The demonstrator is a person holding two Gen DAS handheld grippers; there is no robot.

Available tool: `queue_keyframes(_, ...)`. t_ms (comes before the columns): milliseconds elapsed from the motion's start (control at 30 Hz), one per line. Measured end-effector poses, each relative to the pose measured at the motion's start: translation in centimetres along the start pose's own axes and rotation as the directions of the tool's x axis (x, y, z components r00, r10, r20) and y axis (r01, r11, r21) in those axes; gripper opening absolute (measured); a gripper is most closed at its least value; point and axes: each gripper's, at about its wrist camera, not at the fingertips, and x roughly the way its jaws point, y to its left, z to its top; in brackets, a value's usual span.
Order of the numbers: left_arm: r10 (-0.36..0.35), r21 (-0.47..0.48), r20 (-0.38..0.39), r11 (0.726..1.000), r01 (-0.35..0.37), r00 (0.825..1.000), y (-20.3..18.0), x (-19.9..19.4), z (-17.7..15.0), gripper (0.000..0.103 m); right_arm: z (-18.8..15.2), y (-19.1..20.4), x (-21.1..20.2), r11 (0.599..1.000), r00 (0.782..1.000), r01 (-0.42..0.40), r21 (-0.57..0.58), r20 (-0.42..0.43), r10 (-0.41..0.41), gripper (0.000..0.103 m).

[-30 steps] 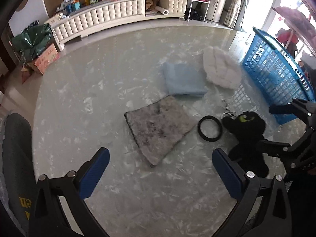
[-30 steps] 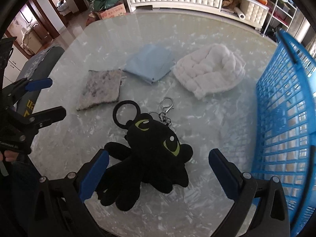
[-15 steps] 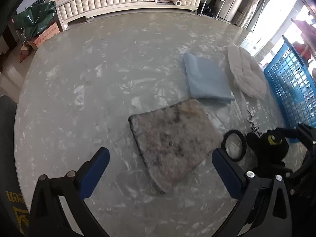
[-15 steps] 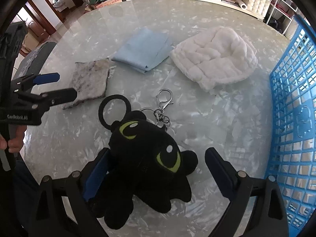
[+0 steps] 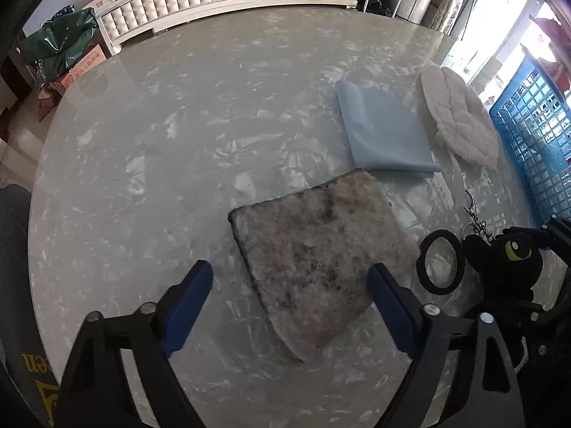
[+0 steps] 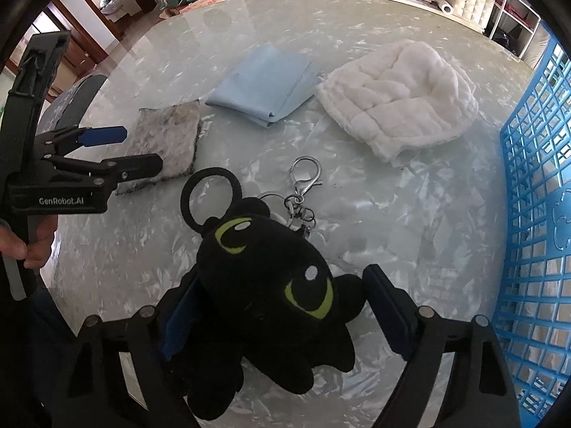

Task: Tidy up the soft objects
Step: 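Grasp the grey felt pad with the left gripper while the right grasps the black plush toy, then lift the plush toy with the right gripper over the basket while the left holds the felt pad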

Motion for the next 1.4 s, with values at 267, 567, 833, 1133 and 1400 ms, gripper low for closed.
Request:
queue_keyframes(267,-0.107,0.004,0.014,0.994,0.107,0.994,-1.6,-1.2,0.1,0.016,-0.5,0.5,0.0,1.000,1.000,0.003,-0.030,0.010,-0.002,0.074)
queue_keyframes(567,-0.123,0.007,0.038,0.992,0.122,0.992,-2.1,-3.0,-0.6,0.011,-1.1,0.9,-0.4,0.999,0.999,-0.032,-0.023,0.019,0.032,0.061)
queue_keyframes(833,-0.104,0.043,0.103,0.994,0.100,0.989,-3.0,-7.8,-2.3,0.011,-1.5,1.2,-3.3,0.999,0.999,0.009,-0.036,0.054,-0.007,0.061)
queue_keyframes(1133,-0.126,0.089,0.167,0.990,0.112,0.978,-4.7,-12.6,-4.1,0.011,-2.0,2.1,-8.1,0.998,0.991,0.048,-0.049,0.129,-0.041,0.061)
queue_keyframes(1400,-0.158,0.141,0.218,0.982,0.129,0.963,-7.3,-15.6,-4.6,0.011,-2.0,2.9,-12.6,0.993,0.976,0.087,-0.076,0.206,-0.070,0.061)
